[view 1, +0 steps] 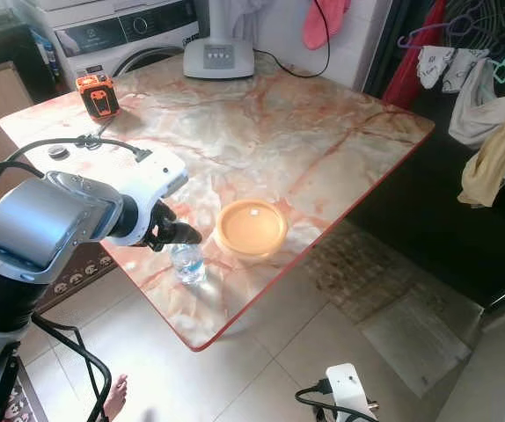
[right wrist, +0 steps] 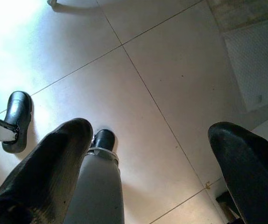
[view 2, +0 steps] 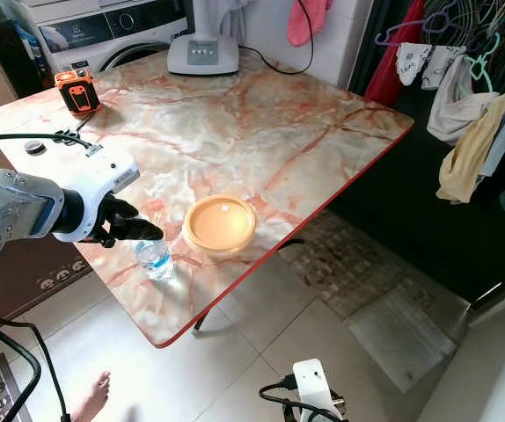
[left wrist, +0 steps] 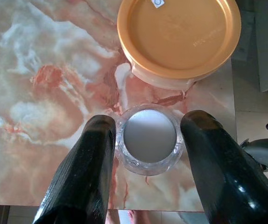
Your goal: Restocking fridge
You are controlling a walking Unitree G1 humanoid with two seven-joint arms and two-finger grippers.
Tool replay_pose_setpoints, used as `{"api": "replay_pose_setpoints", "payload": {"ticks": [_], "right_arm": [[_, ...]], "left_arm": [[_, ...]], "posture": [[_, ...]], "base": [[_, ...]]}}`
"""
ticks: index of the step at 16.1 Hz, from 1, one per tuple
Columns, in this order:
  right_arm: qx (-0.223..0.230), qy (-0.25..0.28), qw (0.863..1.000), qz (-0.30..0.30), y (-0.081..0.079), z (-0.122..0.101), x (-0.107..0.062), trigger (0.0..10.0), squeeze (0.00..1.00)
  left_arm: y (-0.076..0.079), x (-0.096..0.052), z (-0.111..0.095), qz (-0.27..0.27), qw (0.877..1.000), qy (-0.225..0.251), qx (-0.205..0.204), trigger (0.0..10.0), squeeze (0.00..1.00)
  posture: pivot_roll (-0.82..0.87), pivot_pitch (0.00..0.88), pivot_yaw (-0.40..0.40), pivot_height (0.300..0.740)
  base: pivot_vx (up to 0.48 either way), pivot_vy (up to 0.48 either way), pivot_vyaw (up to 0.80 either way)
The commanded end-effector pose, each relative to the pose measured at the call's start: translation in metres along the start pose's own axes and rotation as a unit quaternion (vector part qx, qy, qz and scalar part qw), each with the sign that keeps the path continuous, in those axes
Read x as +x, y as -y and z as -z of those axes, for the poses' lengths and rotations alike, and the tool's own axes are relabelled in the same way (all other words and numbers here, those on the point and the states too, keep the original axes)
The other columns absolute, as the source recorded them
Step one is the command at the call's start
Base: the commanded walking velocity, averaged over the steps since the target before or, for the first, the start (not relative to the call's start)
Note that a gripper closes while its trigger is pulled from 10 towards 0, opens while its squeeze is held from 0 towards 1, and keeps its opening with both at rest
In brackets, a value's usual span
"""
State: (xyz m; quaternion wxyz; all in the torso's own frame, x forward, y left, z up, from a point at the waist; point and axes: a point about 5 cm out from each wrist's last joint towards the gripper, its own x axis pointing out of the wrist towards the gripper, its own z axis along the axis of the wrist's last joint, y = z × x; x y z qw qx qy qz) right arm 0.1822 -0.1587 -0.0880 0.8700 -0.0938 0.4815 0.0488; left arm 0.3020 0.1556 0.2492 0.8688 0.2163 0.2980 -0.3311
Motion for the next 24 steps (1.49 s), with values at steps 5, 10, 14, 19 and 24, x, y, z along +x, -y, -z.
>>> {"api": "replay_pose_setpoints", "payload": {"ticks": [5, 10, 14, 19, 24], "right_arm": [[0.002, -0.008, 1.0, 0.0, -0.0002, 0.0031, -0.0002, 10.0, 0.0], [0.003, -0.008, 1.0, 0.001, 0.0001, 0.0028, -0.0002, 10.0, 0.0], [0.003, -0.008, 1.0, 0.001, 0.0, 0.0028, -0.0002, 10.0, 0.0], [0.004, -0.008, 1.0, 0.002, -0.0001, 0.0029, -0.0002, 10.0, 0.0], [0.004, -0.008, 1.0, 0.001, -0.0002, 0.0026, -0.0002, 10.0, 0.0]], "left_arm": [[-0.0034, 0.0, 0.004, -0.003, 1.0, -0.008, 0.004, 10.0, 0.0], [-0.0017, 0.0025, 0.0064, 0.005, 1.0, -0.011, 0.004, 10.0, 0.0], [-0.0005, 0.0042, 0.0071, 0.01, 1.0, -0.007, 0.008, 10.0, 0.0], [0.0015, 0.0048, 0.0068, 0.017, 1.0, -0.005, 0.016, 10.0, 0.0], [0.0035, 0.0065, 0.0072, 0.016, 1.0, -0.006, 0.017, 7.7, 0.0]], "posture": [[0.1, 0.066, -0.023, 0.74], [0.1, 0.067, -0.023, 0.74], [0.09, 0.068, -0.024, 0.74], [0.09, 0.071, -0.023, 0.74], [0.1, 0.071, -0.025, 0.74]], "base": [[0.0, 0.0, 0.0], [0.0, 0.0, 0.0], [0.0, 0.0, 0.0], [0.0, 0.0, 0.0], [0.0, 0.0, 0.0]]}}
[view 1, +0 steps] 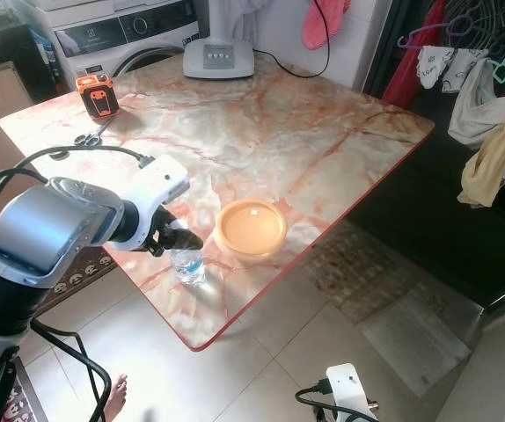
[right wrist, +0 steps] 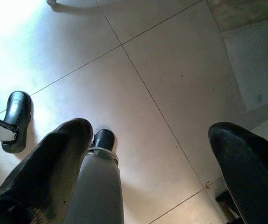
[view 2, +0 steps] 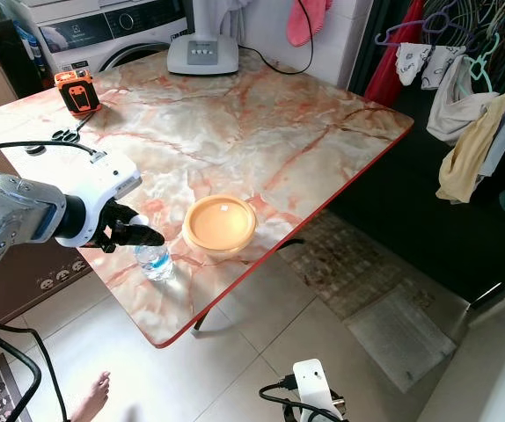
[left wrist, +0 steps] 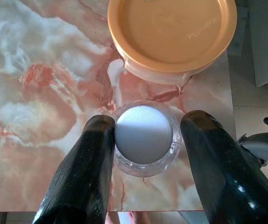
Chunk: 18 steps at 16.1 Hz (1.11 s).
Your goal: Restocking fridge
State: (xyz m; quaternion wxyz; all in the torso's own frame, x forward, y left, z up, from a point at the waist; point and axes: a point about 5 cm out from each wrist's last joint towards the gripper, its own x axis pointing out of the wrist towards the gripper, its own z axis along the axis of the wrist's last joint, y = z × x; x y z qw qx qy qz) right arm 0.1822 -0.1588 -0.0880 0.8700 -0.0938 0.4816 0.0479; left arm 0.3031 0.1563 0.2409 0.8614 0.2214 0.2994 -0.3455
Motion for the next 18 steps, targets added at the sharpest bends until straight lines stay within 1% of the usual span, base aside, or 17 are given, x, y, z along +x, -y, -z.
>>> {"api": "replay_pose_setpoints", "payload": {"ticks": [1, 2, 3, 4, 5, 7, 9, 12, 13, 14, 17, 18], "right_arm": [[0.003, -0.008, 1.0, 0.0, -0.0003, 0.0026, -0.0002, 10.0, 0.0], [0.003, -0.008, 1.0, -0.001, -0.0003, 0.0026, -0.0002, 10.0, 0.0], [0.003, -0.008, 1.0, -0.001, -0.0004, 0.0026, -0.0002, 10.0, 0.0], [0.003, -0.008, 1.0, -0.002, -0.0006, 0.0026, -0.0002, 10.0, 0.0], [0.003, -0.008, 1.0, -0.002, -0.0007, 0.0026, -0.0002, 10.0, 0.0], [0.003, -0.008, 1.0, -0.002, -0.0008, 0.0028, -0.0002, 10.0, 0.0], [0.002, -0.008, 1.0, -0.003, -0.0009, 0.0028, -0.0002, 10.0, 0.0], [0.001, -0.009, 1.0, -0.003, -0.0006, 0.0031, -0.0002, 10.0, 0.0], [0.001, -0.009, 1.0, -0.003, -0.0006, 0.0031, -0.0002, 10.0, 0.0], [0.001, -0.009, 1.0, -0.003, -0.0006, 0.0031, -0.0002, 10.0, 0.0], [0.001, -0.009, 1.0, -0.004, -0.0007, 0.003, -0.0002, 10.0, 0.0], [0.001, -0.009, 1.0, -0.004, -0.0007, 0.0031, -0.0002, 10.0, 0.0]], "left_arm": [[0.0031, 0.0008, 0.0012, 0.001, 1.0, -0.005, 0.007, 7.6, 0.0], [0.0026, 0.0008, 0.0017, -0.001, 1.0, -0.008, 0.008, 7.4, 0.0], [0.0024, 0.0008, 0.0017, -0.002, 1.0, -0.008, 0.008, 5.1, 0.0], [0.0019, 0.0007, 0.0018, -0.003, 1.0, -0.008, 0.008, 4.0, 0.0], [0.0017, 0.0007, 0.0019, -0.004, 1.0, -0.008, 0.008, 3.3, 0.0], [0.0014, 0.0016, 0.0017, -0.007, 1.0, -0.006, 0.008, 3.1, 0.0], [0.0011, 0.0018, 0.0013, -0.008, 1.0, -0.004, 0.008, 3.4, 0.0], [0.0012, 0.0021, 0.0006, -0.009, 1.0, -0.002, 0.009, 3.3, 0.0], [0.001, 0.0022, 0.0008, -0.009, 1.0, -0.003, 0.009, 3.1, 0.0], [0.0005, 0.0024, 0.0008, -0.011, 1.0, -0.002, 0.008, 0.0, 0.0], [-0.001, 0.0026, 0.0005, -0.02, 1.0, 0.002, 0.004, 0.0, 0.0], [-0.0033, 0.0032, 0.0007, -0.039, 0.999, 0.007, 0.002, 0.0, 0.0]], "posture": [[0.1, 0.071, -0.024, 0.74], [0.1, 0.071, -0.024, 0.74], [0.1, 0.071, -0.024, 0.74], [0.1, 0.072, -0.024, 0.74], [0.1, 0.072, -0.024, 0.74], [0.1, 0.073, -0.024, 0.74], [0.1, 0.074, -0.025, 0.74], [0.1, 0.074, -0.026, 0.74], [0.1, 0.074, -0.026, 0.74], [0.1, 0.074, -0.026, 0.74], [0.1, 0.074, -0.026, 0.74], [0.1, 0.074, -0.026, 0.74]], "base": [[0.0, 0.0, 0.0], [0.0, 0.0, 0.0], [0.0, 0.0, 0.0], [0.0, 0.0, 0.0], [0.0, 0.0, 0.0], [0.0, 0.0, 0.0], [0.0, 0.0, 0.0], [0.0, 0.0, 0.0], [0.0, 0.0, 0.0], [0.0, 0.0, 0.0], [0.0, 0.0, 0.0], [0.0, 0.0, 0.0]]}}
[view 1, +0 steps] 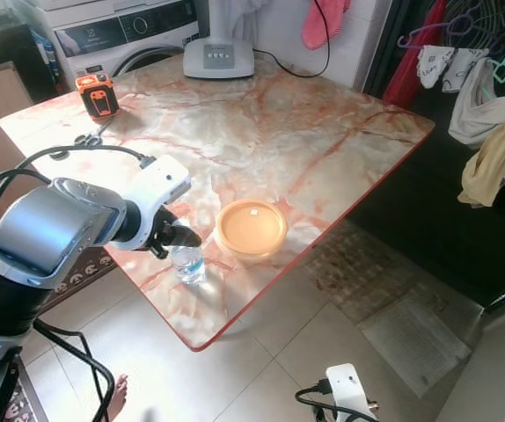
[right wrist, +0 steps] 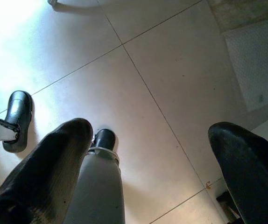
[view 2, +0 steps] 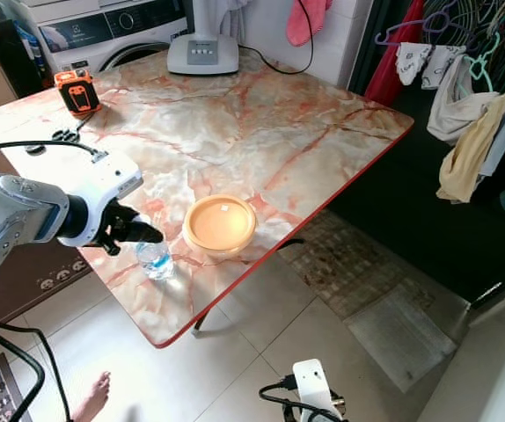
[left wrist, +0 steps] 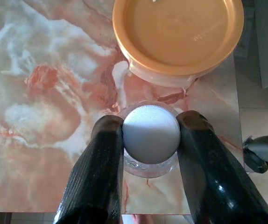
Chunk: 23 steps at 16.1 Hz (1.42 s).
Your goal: Restocking fridge
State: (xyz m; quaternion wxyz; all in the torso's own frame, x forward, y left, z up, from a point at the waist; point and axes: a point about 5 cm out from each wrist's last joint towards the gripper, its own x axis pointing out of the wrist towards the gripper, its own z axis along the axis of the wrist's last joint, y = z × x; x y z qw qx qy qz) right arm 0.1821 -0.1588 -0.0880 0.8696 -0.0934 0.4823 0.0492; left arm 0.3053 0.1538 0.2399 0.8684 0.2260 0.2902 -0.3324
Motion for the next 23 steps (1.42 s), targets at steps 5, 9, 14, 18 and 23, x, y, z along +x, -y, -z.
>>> {"api": "replay_pose_setpoints", "payload": {"ticks": [5, 9, 14, 18, 23], "right_arm": [[0.0, -0.009, 1.0, -0.002, 0.0, 0.003, 0.0, 10.0, 0.0], [-0.002, -0.009, 1.0, -0.003, 0.0, 0.004, 0.0, 10.0, 0.0], [-0.006, -0.011, 1.0, -0.004, 0.0, 0.005, 0.0, 10.0, 0.0], [-0.006, -0.011, 1.0, -0.004, 0.0, 0.005, -0.001, 10.0, 0.0], [-0.007, -0.009, 1.0, -0.001, 0.001, 0.006, -0.001, 10.0, 0.0]], "left_arm": [[-0.024, -0.008, 0.0, -0.175, 0.982, 0.052, -0.047, 0.0, 0.0], [-0.039, -0.026, -0.003, -0.363, 0.915, 0.165, -0.059, 0.0, 0.0], [-0.011, -0.016, 0.017, -0.446, 0.869, 0.211, -0.035, 10.0, 0.0], [0.005, -0.008, 0.043, -0.489, 0.837, 0.243, -0.037, 10.0, 0.0], [0.013, -0.018, 0.037, -0.531, 0.792, 0.3, 0.013, 10.0, 0.0]], "posture": [[0.1, 0.077, -0.032, 0.74], [0.09, 0.074, -0.041, 0.74], [0.08, 0.061, -0.049, 0.74], [0.05, 0.033, -0.05, 0.74], [0.05, 0.01, -0.053, 0.74]], "base": [[0.0, 0.0, 0.0], [0.0, 0.0, 0.0], [0.0, 0.0, 0.0], [0.0, 0.0, 0.0], [0.0, 0.0, 0.0]]}}
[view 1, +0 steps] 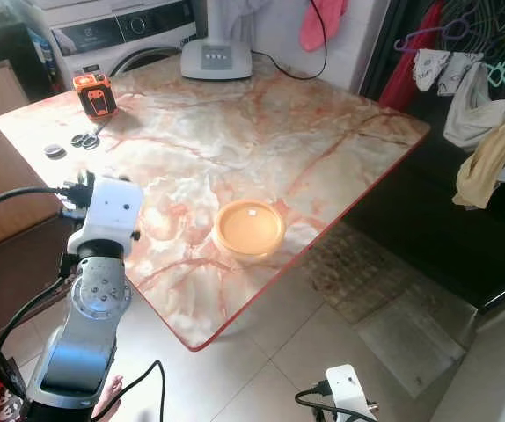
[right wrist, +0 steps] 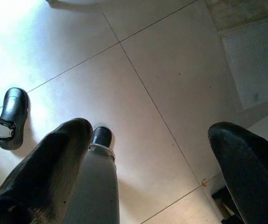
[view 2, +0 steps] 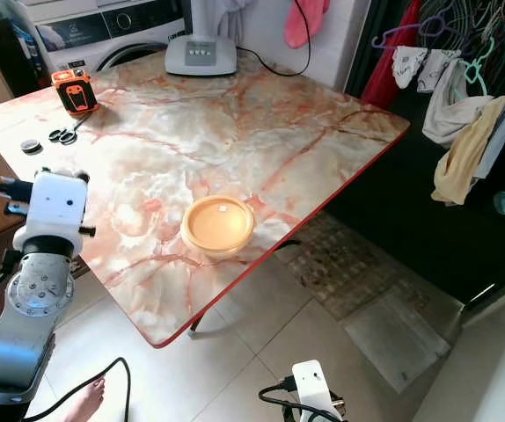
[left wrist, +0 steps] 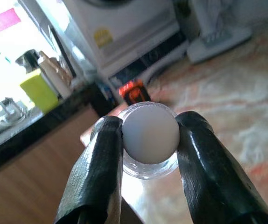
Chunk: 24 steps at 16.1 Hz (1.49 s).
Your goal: Restocking fridge
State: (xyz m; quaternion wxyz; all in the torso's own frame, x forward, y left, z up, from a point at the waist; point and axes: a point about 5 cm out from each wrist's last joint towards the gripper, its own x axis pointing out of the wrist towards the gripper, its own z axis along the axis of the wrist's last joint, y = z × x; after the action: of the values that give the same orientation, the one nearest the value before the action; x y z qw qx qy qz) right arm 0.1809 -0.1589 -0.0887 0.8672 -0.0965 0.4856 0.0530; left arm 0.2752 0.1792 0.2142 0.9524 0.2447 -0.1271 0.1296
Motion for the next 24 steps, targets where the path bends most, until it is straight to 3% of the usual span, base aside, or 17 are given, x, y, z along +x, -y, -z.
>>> {"api": "replay_pose_setpoints", "payload": {"ticks": [1, 7, 8, 10, 13, 16, 24], "right_arm": [[-0.003, -0.005, 1.0, 0.001, 0.001, 0.005, -0.001, 10.0, 0.0], [-0.002, -0.004, 1.0, 0.006, 0.001, 0.007, -0.001, 10.0, 0.0], [-0.003, -0.004, 1.0, 0.006, 0.002, 0.007, -0.001, 10.0, 0.0], [-0.003, -0.003, 1.0, 0.008, 0.002, 0.007, -0.001, 10.0, 0.0], [-0.001, -0.002, 1.0, 0.009, 0.001, 0.008, -0.001, 10.0, 0.0], [-0.001, 0.0, 1.0, 0.009, 0.001, 0.006, -0.001, 10.0, 0.0], [0.002, 0.006, 1.0, 0.012, 0.003, 0.002, -0.001, 10.0, 0.0]], "left_arm": [[0.001, -0.002, -0.008, -0.007, 0.999, 0.032, -0.007, 10.0, 0.0], [0.015, -0.012, -0.007, -0.002, 0.997, 0.061, -0.048, 10.0, 0.0], [0.016, -0.012, -0.012, 0.003, 0.996, 0.077, -0.051, 10.0, 0.0], [0.029, -0.022, -0.03, 0.061, 0.985, 0.162, -0.016, 10.0, 0.0], [0.032, -0.027, -0.026, 0.07, 0.985, 0.149, -0.043, 10.0, 0.0], [0.035, -0.025, -0.022, 0.075, 0.984, 0.127, -0.096, 10.0, 0.0], [0.038, -0.023, -0.024, 0.083, 0.982, 0.131, -0.107, 10.0, 0.0]], "posture": [[0.04, 0.002, -0.05, 0.74], [0.03, 0.0, -0.051, 0.74], [0.03, 0.0, -0.05, 0.74], [0.02, 0.0, -0.047, 0.74], [0.01, 0.0, -0.043, 0.74], [0.01, 0.0, -0.05, 0.74], [0.01, 0.037, -0.048, 0.74]], "base": [[0.0, 0.0, 0.0], [0.0, 0.0, 0.0], [0.0, 0.0, 0.0], [0.0, 0.0, 0.0], [0.0, 0.0, 0.0], [0.0, 0.0, 0.0], [-0.034, 0.0, 0.0]]}}
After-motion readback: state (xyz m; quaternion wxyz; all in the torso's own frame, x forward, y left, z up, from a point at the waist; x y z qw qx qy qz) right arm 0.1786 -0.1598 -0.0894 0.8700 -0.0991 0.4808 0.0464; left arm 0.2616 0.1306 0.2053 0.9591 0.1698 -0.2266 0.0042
